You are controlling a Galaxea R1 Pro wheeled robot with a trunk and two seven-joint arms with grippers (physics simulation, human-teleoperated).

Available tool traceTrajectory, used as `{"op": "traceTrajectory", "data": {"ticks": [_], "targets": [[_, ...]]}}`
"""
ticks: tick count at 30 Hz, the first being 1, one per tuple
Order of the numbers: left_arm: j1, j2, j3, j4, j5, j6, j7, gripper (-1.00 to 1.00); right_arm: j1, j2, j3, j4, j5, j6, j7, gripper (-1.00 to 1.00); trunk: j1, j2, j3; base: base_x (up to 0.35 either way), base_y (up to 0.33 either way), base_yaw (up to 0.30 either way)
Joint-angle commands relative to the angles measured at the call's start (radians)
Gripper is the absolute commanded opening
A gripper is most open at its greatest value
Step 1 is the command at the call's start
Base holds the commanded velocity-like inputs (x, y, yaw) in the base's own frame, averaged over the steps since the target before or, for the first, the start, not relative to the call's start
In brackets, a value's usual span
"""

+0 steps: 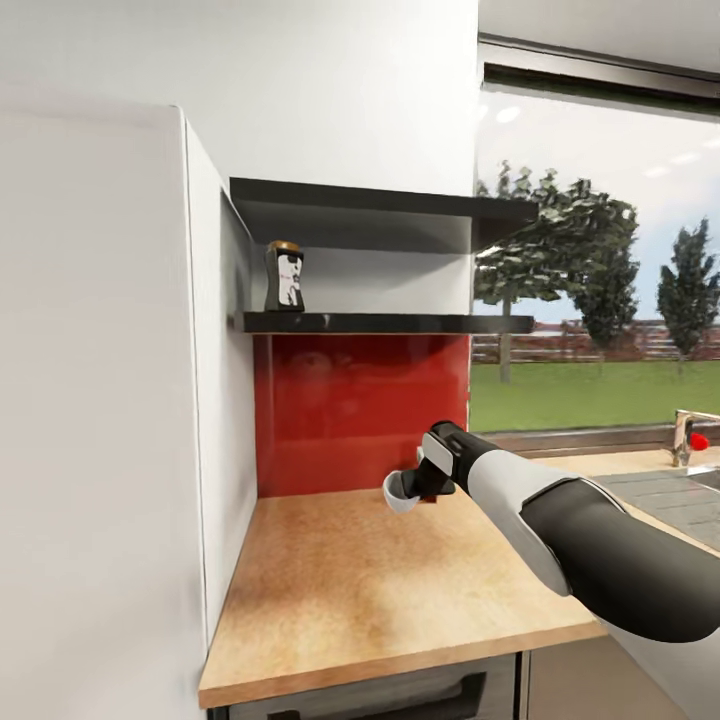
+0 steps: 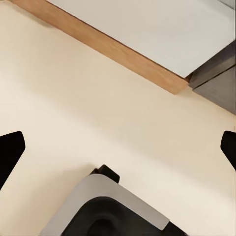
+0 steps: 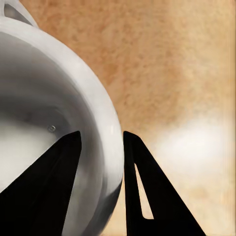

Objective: Set up a coffee station on the kitchen countertop: keep the coffee maker on the countertop, move the bottle of coffee from the kitchen shelf to the counter next to the coffee maker, place a paper coffee filter on top of the coffee maker, put the saucer next to the coffee maker with the coffee cup on the saucer, and place the electric kettle next to the coffee maker.

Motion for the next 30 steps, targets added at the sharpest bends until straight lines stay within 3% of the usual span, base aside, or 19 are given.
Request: {"op": "traceTrajectory", "data": {"ticks": [1, 11, 17, 26, 30], "targets": [[0.0, 0.0, 0.004, -0.001, 0.002, -0.001, -0.004, 1.0, -0.001, 0.001, 0.001, 0.002, -0.011, 0.001, -0.008, -1.0, -0.004, 0.007, 0.003, 0.0, 0.0, -0.251], [0.0, -0.002, -0.005, -0.001, 0.002, -0.002, -0.004, 1.0, -0.001, 0.001, 0.001, 0.002, -0.011, 0.0, -0.007, -1.0, -0.042, 0.077, 0.034, 0.0, 0.0, -0.292], [0.0, -0.002, -0.009, -0.001, 0.002, -0.002, -0.004, 1.0, -0.001, -0.012, 0.001, 0.001, -0.01, 0.0, -0.006, -1.0, -0.065, 0.119, 0.053, 0.0, 0.0, -0.3], [0.0, -0.003, -0.013, -0.001, 0.001, -0.003, -0.004, 1.0, 0.009, -0.039, 0.001, 0.001, -0.01, -0.001, -0.005, -1.0, -0.1, 0.182, 0.081, 0.0, 0.0, -0.3], [0.0, -0.004, -0.014, -0.001, 0.001, -0.003, -0.005, 1.0, 0.02, -0.062, 0.001, 0.001, -0.01, -0.003, 0.015, -1.0, -0.115, 0.21, 0.093, 0.0, 0.0, -0.3]]}}
